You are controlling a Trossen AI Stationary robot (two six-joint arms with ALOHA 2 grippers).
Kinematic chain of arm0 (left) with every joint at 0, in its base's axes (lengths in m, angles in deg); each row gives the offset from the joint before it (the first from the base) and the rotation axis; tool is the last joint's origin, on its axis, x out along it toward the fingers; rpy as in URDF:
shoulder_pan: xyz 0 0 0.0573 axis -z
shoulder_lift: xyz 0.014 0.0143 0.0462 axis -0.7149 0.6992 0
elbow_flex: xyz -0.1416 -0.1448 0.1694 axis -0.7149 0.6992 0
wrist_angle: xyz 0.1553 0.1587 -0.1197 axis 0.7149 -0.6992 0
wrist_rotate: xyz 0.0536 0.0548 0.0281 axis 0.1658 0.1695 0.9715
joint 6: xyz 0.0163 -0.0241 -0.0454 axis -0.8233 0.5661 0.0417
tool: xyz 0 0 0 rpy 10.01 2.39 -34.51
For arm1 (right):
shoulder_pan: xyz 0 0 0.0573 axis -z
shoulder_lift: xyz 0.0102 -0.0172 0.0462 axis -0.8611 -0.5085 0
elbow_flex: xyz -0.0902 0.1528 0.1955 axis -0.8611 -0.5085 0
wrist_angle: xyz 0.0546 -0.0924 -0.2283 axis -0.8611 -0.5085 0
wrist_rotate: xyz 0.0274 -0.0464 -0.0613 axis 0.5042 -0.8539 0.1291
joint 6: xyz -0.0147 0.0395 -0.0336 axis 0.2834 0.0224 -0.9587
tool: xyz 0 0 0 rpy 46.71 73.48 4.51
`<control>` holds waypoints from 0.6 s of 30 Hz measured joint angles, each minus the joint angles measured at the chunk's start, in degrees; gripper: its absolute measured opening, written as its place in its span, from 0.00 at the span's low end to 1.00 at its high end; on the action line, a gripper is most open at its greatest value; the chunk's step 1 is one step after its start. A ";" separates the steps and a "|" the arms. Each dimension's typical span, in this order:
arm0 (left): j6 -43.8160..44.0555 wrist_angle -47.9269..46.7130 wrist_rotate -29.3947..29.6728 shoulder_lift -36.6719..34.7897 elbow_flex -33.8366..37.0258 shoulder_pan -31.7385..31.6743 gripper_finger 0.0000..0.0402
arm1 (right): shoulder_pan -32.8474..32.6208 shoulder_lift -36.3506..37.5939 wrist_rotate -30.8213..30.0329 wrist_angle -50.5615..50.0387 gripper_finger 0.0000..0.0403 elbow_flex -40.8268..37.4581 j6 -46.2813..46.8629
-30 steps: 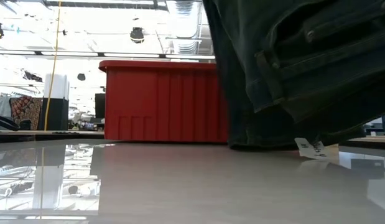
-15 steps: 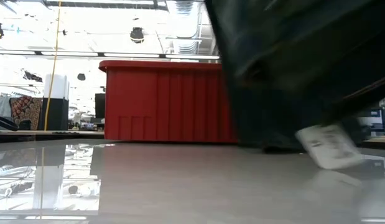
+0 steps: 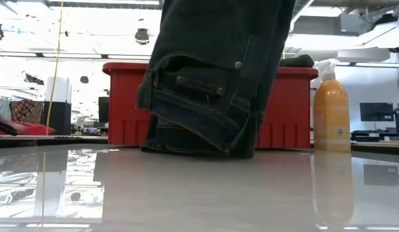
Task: Fold laundry
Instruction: Fold the black pants
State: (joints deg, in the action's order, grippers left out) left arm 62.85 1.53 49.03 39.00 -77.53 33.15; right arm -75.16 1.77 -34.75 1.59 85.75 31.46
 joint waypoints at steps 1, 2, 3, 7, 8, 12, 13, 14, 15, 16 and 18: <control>0.07 -0.17 0.01 -0.03 -0.01 -0.32 0.02 | -0.44 0.49 -0.06 2.72 0.31 -1.25 0.03; 0.18 -0.30 0.00 -0.03 -0.04 -0.70 0.02 | -0.74 0.94 -0.21 5.58 0.31 -2.77 0.10; 0.43 -0.41 -0.04 -0.03 -0.04 -1.04 0.02 | -1.02 1.40 -0.54 7.34 0.31 -4.21 0.73; 0.88 -0.57 -0.21 -0.03 -0.04 -2.06 0.01 | -2.03 3.10 -3.42 13.57 0.31 -11.05 5.81; 1.21 -0.52 -0.19 -0.03 -0.04 -2.32 0.01 | -2.23 3.41 -4.47 15.36 0.31 -12.82 7.67; 3.25 -0.49 -1.82 -0.03 -0.04 -3.25 0.01 | -2.33 3.47 -5.29 21.36 0.34 -17.57 10.54; 3.62 -0.48 -2.50 -0.03 -0.04 -3.48 0.01 | -2.49 3.45 -5.26 22.37 0.35 -18.06 10.58; 3.99 -0.46 -3.15 -0.03 -0.04 -3.67 0.01 | -2.72 3.44 -5.24 23.49 0.36 -18.26 10.53; 4.33 -0.46 -3.76 -0.05 -0.04 -3.86 0.01 | -2.91 3.48 -5.23 24.65 0.38 -18.44 10.52; 4.53 -0.42 -4.47 -0.05 -0.04 -4.07 0.01 | -3.08 3.53 -5.24 25.08 0.40 -18.46 10.52; 4.82 -0.57 -6.59 -0.44 -0.04 -4.98 0.01 | -3.18 3.53 -5.20 25.83 0.44 -18.46 10.55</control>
State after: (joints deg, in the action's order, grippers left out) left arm 67.67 0.96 42.44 38.55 -77.57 28.17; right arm -78.33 5.30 -39.94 27.42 67.30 42.00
